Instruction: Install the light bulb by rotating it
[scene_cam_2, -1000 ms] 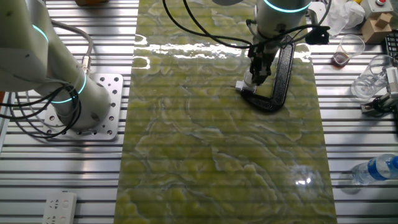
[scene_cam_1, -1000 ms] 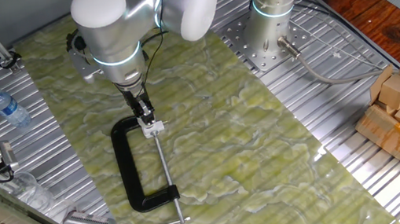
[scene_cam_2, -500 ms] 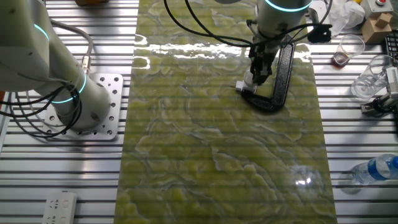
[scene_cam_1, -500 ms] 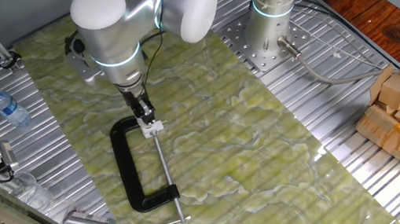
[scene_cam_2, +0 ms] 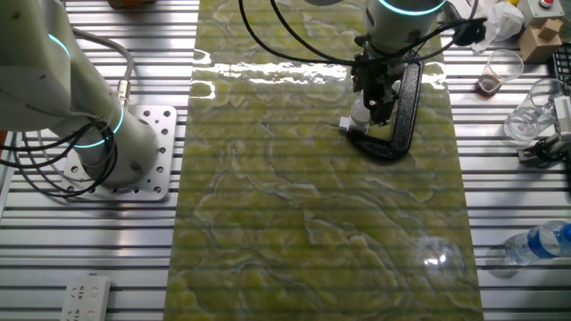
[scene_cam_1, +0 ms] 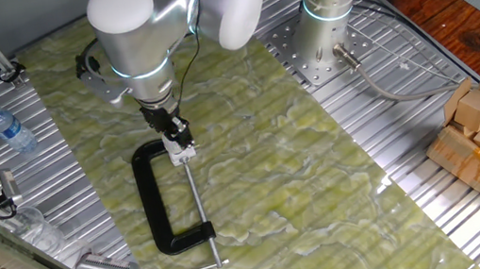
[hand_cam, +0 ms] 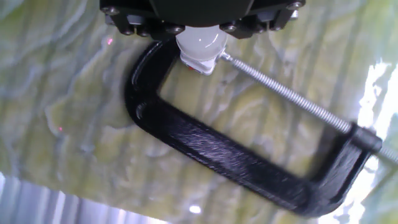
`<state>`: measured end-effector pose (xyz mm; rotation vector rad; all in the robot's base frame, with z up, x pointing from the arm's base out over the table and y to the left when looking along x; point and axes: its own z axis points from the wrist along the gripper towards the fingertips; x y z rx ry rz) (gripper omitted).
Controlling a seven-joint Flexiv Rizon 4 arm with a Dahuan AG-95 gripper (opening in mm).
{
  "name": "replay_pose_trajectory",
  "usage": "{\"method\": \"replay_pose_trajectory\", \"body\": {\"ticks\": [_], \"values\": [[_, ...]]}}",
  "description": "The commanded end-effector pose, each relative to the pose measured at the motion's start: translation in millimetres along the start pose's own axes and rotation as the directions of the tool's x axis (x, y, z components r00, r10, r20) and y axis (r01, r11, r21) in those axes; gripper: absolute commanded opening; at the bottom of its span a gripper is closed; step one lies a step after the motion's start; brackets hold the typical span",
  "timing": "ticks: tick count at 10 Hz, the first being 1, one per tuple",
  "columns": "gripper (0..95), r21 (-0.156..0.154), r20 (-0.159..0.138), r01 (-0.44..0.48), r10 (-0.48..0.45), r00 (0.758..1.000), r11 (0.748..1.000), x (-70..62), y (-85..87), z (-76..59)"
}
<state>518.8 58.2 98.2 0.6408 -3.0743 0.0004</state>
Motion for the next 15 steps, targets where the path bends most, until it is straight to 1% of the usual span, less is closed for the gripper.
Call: {"method": "replay_pose_trajectory", "body": {"ticks": [1, 2, 3, 4, 5, 6, 7, 8, 9, 11, 12, 13, 15], "values": [[57.0, 0.011, 0.016, 0.495, -0.495, 0.869, 0.869, -0.4, 0.5, -0.6], [57.0, 0.012, 0.015, 0.549, -0.549, 0.836, 0.836, -0.4, 0.5, -0.6], [57.0, 0.008, 0.021, 0.585, -0.585, 0.811, 0.811, -0.4, 0.5, -0.7], [57.0, 0.009, 0.018, 0.613, -0.613, 0.789, 0.79, -0.4, 0.5, -0.8], [57.0, 0.01, 0.018, 0.625, -0.625, 0.78, 0.78, -0.4, 0.5, -0.8], [57.0, 0.013, 0.019, 0.674, -0.674, 0.739, 0.739, -0.4, 0.5, -1.4], [57.0, 0.013, 0.02, 0.688, -0.688, 0.726, 0.726, -0.4, 0.5, -1.8], [57.0, 0.016, 0.023, 0.713, -0.713, 0.701, 0.701, -0.4, 0.5, -2.4], [57.0, 0.019, 0.025, 0.721, -0.721, 0.692, 0.693, -0.4, 0.5, -2.4], [57.0, 0.028, 0.028, 0.762, -0.762, 0.646, 0.647, -0.4, 0.5, -2.4], [57.0, 0.031, 0.028, 0.774, -0.774, 0.632, 0.633, -0.4, 0.5, -2.4], [57.0, 0.033, 0.027, 0.79, -0.791, 0.611, 0.612, -0.4, 0.5, -2.4], [57.0, 0.033, 0.028, 0.801, -0.802, 0.597, 0.597, -0.4, 0.5, -2.4]]}}
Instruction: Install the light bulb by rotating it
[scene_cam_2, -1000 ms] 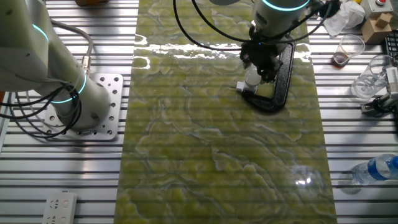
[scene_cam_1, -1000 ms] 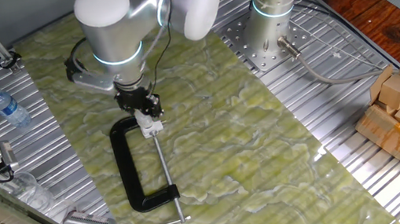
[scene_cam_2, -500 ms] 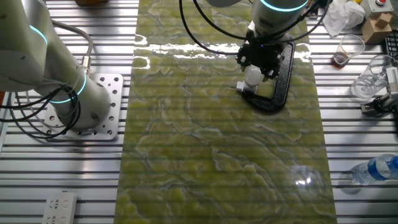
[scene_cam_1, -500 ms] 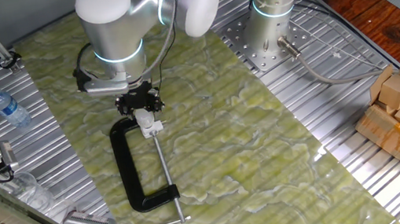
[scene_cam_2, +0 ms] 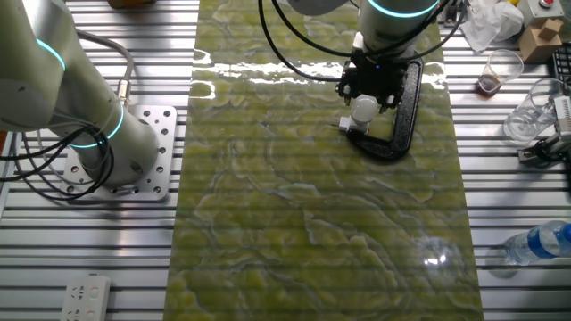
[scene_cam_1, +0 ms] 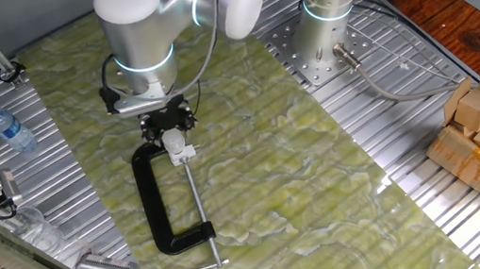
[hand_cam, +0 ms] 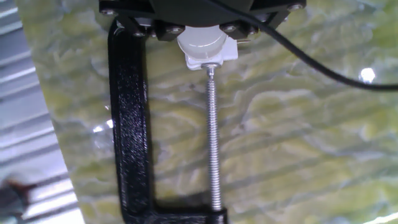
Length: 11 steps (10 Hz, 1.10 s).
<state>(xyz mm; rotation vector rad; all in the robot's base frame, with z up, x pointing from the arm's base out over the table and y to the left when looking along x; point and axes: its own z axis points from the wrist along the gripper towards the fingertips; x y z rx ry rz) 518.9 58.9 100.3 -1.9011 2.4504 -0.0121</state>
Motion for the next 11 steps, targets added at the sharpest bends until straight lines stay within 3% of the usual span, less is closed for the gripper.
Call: {"method": "replay_pose_trajectory", "body": {"ticks": [1, 2, 5, 11], "values": [[57.0, 0.001, 0.001, 0.021, -0.021, 1.0, 1.0, 0.0, -0.1, -0.2], [57.0, 0.002, 0.0, 0.017, -0.017, 1.0, 1.0, 0.0, -0.1, -0.2], [0.0, 0.003, 0.0, 0.0, 0.0, 1.0, 1.0, 0.0, -0.1, -0.2], [0.0, 0.0, -0.01, -0.1, 0.1, 0.995, 0.995, -0.1, -0.1, 0.1]]}}
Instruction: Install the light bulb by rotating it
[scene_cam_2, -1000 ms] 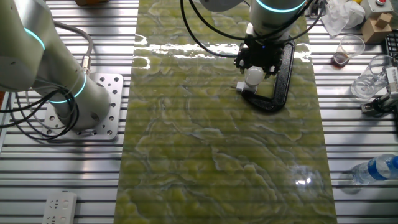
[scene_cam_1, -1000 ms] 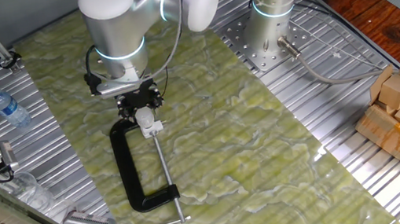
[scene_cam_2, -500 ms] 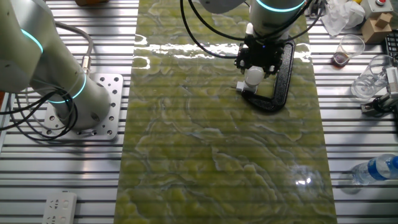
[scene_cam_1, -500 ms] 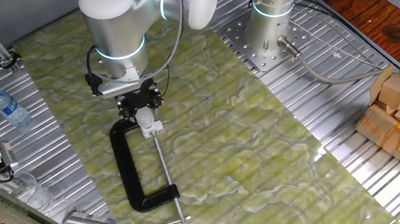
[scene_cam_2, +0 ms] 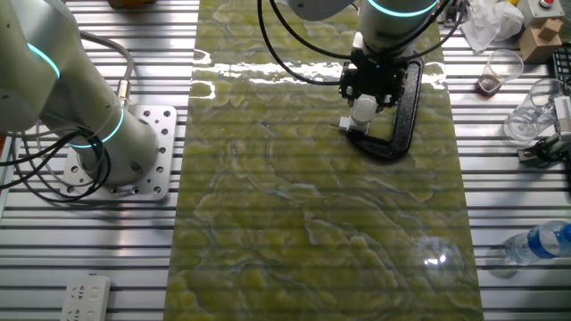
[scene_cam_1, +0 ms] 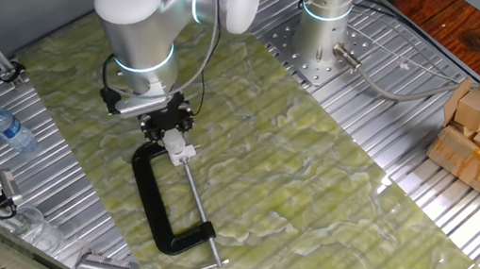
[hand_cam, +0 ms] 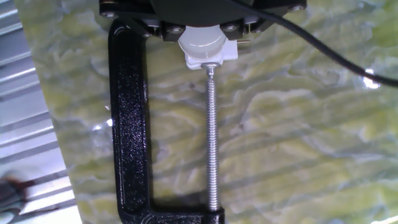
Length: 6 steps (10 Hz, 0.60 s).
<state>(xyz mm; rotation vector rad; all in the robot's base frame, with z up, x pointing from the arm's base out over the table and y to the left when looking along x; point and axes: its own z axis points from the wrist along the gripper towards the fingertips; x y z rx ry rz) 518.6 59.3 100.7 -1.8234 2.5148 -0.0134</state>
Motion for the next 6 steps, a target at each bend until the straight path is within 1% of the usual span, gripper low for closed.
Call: {"method": "replay_pose_trajectory", "body": {"ticks": [1, 2, 3, 4, 6], "values": [[0.0, 0.0, -0.005, -0.08, 0.08, 0.997, 0.997, 0.2, -0.5, 0.5], [0.0, -0.004, -0.007, -0.129, 0.129, 0.992, 0.992, 0.2, -0.5, 0.5], [0.0, -0.006, -0.012, -0.193, 0.193, 0.981, 0.981, 0.2, -0.5, 0.5], [0.0, -0.007, -0.014, -0.238, 0.237, 0.971, 0.971, 0.2, -0.5, 0.5], [0.0, -0.008, -0.018, -0.338, 0.338, 0.941, 0.941, 0.2, -0.5, 0.2]]}}
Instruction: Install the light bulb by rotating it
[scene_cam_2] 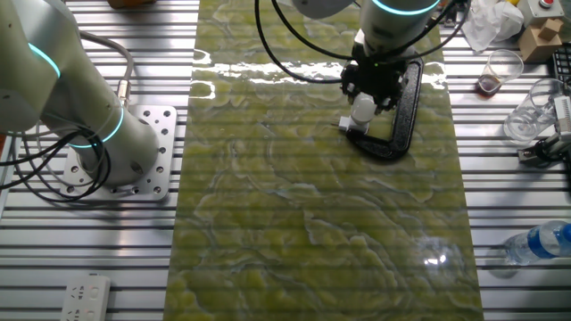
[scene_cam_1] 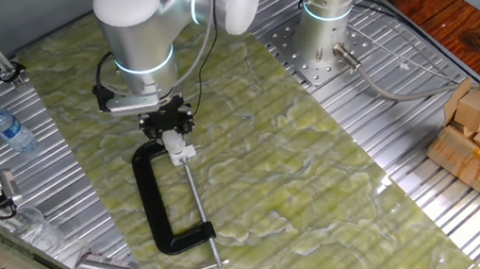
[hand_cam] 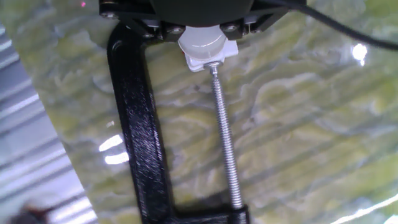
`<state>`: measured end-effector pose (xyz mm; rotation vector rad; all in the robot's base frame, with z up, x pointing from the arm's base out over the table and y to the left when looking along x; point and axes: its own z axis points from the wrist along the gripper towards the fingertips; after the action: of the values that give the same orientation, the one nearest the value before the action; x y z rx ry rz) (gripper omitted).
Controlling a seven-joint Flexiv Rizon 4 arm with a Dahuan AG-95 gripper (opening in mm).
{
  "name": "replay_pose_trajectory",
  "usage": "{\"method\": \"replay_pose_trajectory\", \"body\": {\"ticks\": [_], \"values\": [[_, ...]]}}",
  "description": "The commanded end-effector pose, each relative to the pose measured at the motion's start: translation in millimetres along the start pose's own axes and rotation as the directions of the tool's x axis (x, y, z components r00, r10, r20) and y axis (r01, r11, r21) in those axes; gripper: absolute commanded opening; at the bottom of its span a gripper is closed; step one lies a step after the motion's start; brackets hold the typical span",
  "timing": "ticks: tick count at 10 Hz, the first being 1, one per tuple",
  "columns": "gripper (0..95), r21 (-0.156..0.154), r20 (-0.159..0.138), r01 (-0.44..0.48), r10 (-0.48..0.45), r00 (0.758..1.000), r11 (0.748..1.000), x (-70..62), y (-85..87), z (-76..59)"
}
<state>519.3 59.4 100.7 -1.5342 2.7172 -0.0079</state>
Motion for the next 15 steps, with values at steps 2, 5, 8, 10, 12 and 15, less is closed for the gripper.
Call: {"method": "replay_pose_trajectory", "body": {"ticks": [2, 5, 8, 10, 12, 15], "values": [[0.0, -0.002, -0.008, -0.191, 0.191, 0.982, 0.982, 0.5, -0.1, -1.2], [0.0, -0.034, -0.027, -0.324, 0.323, 0.946, 0.945, 0.6, -0.1, -1.4], [0.0, -0.036, -0.031, -0.32, 0.319, 0.947, 0.947, 0.7, 0.0, -1.1], [38.0, -0.034, -0.025, -0.275, 0.274, 0.961, 0.961, 0.8, 0.0, -1.1], [76.0, -0.033, -0.019, -0.237, 0.237, 0.971, 0.971, 0.8, 0.0, -1.1], [95.0, -0.034, -0.026, -0.241, 0.24, 0.97, 0.97, 0.7, -0.2, -5.7]]}}
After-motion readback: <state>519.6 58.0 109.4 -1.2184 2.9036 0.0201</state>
